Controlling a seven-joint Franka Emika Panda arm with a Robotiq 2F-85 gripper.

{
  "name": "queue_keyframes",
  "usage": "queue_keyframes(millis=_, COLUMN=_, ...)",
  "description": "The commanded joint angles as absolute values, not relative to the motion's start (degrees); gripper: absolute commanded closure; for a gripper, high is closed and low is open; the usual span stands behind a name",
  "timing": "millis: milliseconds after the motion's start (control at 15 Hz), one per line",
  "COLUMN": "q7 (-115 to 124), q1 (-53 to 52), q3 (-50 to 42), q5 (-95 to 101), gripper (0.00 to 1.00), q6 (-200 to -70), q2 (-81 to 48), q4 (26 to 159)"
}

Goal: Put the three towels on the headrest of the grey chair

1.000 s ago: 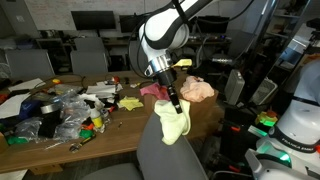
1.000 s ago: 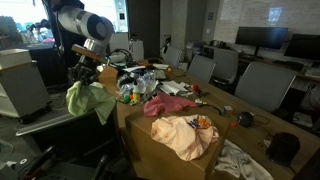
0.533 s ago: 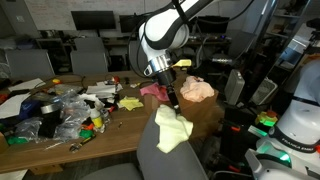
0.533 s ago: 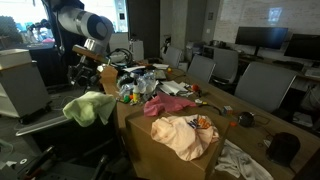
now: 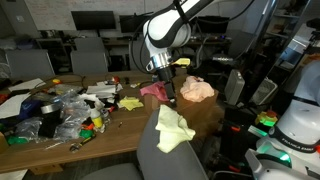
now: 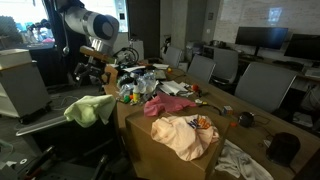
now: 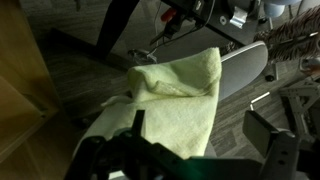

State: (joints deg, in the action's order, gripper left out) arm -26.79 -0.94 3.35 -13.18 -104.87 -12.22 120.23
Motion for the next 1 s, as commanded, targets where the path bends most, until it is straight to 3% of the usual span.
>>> queue_keyframes(millis=0, q7=-24.0, q1=2.7, q3=0.1, q5=-12.0, gripper=0.00, q6=-109.1, q2=-11.3, q4=118.8)
queue_keyframes(millis=467, q7=-21.9, q1=10.7, q3=-7.2, q5=-10.9, gripper=0.00, q6=-117.5, q2=-11.4, q4=112.2)
queue_keyframes(millis=933, q7=-10.9, q1=12.4, q3=-10.0, q5=-9.3, gripper=0.00, q6=-137.5, q2=-14.1, q4=113.6)
